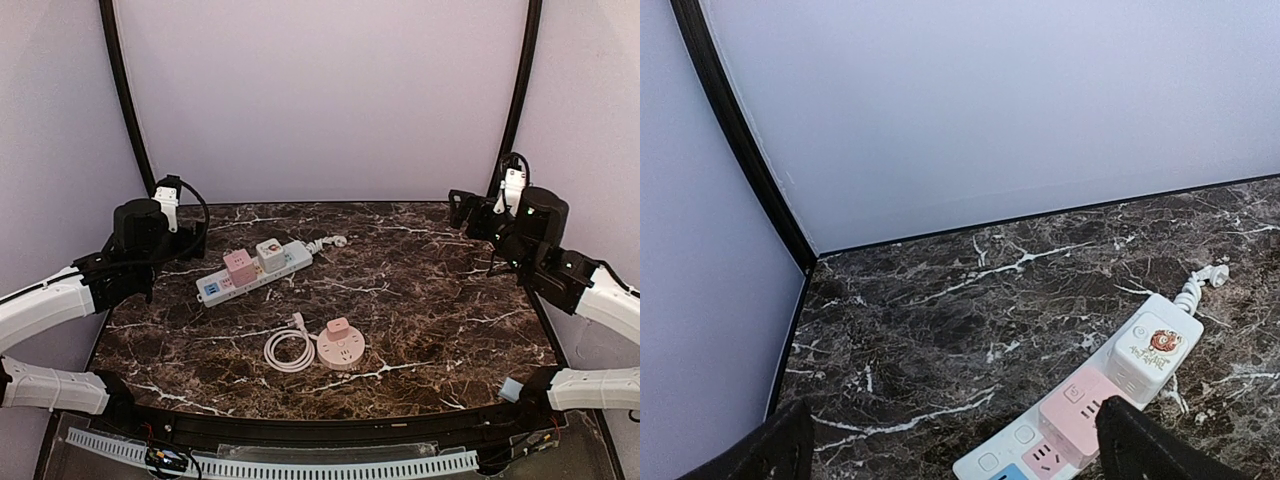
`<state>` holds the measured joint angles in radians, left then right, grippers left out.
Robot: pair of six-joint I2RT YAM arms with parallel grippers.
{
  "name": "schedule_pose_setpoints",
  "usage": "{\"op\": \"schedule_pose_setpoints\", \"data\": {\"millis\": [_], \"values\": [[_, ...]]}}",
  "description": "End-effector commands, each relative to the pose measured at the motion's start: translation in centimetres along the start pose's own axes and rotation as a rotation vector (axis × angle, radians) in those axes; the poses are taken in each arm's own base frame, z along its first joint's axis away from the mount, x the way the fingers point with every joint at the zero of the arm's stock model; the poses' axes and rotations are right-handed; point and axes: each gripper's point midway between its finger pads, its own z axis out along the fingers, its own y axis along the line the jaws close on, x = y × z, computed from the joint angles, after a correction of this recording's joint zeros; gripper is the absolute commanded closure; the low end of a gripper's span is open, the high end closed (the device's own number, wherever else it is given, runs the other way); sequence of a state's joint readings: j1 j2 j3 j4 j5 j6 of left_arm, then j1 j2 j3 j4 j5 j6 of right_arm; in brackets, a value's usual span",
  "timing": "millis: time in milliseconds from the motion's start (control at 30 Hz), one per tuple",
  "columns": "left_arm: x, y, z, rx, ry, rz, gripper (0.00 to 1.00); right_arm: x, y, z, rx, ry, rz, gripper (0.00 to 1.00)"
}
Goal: Insert the plug
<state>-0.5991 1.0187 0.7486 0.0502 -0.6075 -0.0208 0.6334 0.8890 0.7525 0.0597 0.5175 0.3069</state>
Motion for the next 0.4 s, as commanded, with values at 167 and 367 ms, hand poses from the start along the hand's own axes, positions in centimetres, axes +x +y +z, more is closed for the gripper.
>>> {"op": "schedule_pose_setpoints", "data": {"millis": [167, 367], "values": [[1.2, 1.0, -0.2, -0.037, 0.028, 0.006, 0.01, -0.6, 0.4, 0.1, -0.029, -0.029, -0.029, 0.01], [1.4, 1.3, -0.1, -0.051, 0.031, 0.006, 0.01, 0.4, 0.4, 1.5, 0.017, 0.032, -0.075, 0.01]]}}
